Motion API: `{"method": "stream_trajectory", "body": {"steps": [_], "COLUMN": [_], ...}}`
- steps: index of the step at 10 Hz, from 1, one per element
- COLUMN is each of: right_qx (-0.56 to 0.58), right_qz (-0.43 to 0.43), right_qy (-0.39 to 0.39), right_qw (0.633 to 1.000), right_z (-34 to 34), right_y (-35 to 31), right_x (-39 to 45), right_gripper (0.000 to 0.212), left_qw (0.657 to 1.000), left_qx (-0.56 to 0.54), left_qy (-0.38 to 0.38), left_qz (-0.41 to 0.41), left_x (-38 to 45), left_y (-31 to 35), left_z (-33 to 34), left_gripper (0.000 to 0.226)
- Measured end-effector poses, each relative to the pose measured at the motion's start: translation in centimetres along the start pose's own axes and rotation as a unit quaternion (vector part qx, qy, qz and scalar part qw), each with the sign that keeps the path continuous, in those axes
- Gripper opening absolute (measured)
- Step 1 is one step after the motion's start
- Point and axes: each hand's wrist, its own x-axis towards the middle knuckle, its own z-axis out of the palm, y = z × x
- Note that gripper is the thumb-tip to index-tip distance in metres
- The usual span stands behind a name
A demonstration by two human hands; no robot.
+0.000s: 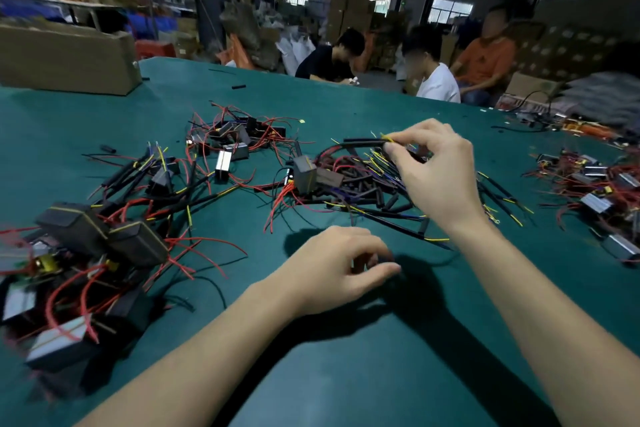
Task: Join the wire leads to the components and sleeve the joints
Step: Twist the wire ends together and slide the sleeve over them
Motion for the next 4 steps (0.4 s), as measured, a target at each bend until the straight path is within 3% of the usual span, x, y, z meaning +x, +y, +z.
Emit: {"method": "stream_trajectory", "body": {"steps": [2, 3, 4], "right_qx": [0.171, 0.268, 0.2], "right_qz": [0.01, 0.057, 0.018], "right_qy": [-0.074, -0.171, -0.296], "right_qw": [0.982, 0.946, 0.934], "right_z": [4.0, 7.2, 10.9], "right_y": [-7.4, -10.7, -12.5], "right_x": [3.3, 4.0, 3.5], "right_gripper": [0.008, 0.008, 0.006], "left_qw": [0.997, 0.995, 0.993], "left_qx": [-0.017, -0.017, -0.028], "left_qy": [0.054, 0.074, 0.096], "left_qz": [-0.049, -0.059, -0.07], "left_x": [-0.1, -0.2, -0.6], "left_y": [-1.2, -1.5, -1.6], "left_z": [-0.7, -1.1, -1.5], "left_gripper": [0.02, 0.018, 0.02]}}
